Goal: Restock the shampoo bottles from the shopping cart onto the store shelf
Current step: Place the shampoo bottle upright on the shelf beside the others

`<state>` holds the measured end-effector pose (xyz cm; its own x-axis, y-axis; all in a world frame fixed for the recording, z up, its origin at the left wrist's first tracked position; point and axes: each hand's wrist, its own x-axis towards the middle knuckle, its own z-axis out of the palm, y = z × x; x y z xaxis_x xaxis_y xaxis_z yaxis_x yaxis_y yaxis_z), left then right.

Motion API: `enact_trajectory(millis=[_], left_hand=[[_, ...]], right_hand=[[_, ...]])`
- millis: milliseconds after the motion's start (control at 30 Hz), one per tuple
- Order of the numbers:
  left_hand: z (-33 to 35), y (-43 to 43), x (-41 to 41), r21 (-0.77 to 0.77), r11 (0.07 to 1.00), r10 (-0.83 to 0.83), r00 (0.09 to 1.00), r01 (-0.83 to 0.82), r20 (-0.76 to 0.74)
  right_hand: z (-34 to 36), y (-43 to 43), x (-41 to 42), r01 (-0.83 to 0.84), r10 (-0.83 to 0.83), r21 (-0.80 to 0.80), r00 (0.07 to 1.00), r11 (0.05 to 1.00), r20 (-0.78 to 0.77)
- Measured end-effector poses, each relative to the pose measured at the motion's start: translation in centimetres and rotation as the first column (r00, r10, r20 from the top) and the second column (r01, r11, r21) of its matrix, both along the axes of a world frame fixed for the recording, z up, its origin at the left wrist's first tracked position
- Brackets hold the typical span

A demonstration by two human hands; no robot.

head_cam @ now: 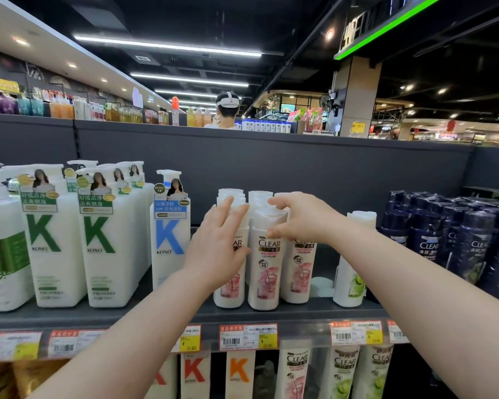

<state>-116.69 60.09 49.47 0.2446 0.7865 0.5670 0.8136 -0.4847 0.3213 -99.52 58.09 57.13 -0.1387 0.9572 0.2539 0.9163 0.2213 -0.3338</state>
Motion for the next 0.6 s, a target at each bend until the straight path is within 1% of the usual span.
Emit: enact_trajectory(millis=[100, 167, 233, 333, 400, 500, 600], left_hand=[[0.5, -0.4, 0.5, 0.031, 0.999, 0.031, 0.999, -0.032, 0.036], [1.3, -0.8, 1.0, 0.077, 0.995, 0.057, 0.998, -0.06, 0.04], [2.1, -1.0, 1.7, 0.094, 0.994, 0.055, 0.998, -0.051, -0.044], [2.7, -1.2, 2.7, 0.109, 0.993, 0.072, 0.965, -0.046, -0.251], [2.8, -1.2, 3.1, 0.109, 0.992, 0.088, 0.949, -0.057, -0.302], [2.6, -1.1, 3.2, 0.096, 0.992, 0.1, 0.955, -0.076, -0.28], [2.6, -1.0, 3.1, 0.096, 0.993, 0.092, 0.964, -0.071, -0.249]], right_hand=[[0.6, -0.5, 1.3, 0.021, -0.021, 0.074, 1.0, 0.997, 0.0], [1.2, -0.9, 2.5, 0.053, -0.053, 0.081, 0.999, 0.995, 0.003], [1.4, -0.9, 3.4, 0.117, -0.123, 0.081, 0.99, 0.99, 0.068], [0.9, -0.7, 3.8, 0.192, -0.203, 0.076, 0.962, 0.979, 0.181], [0.3, -0.4, 3.8, 0.193, -0.204, 0.07, 0.956, 0.979, 0.21], [0.1, 0.0, 4.1, 0.18, -0.187, 0.053, 0.969, 0.982, 0.163], [0.1, 0.1, 4.6, 0.153, -0.153, 0.0, 0.984, 0.988, 0.096]])
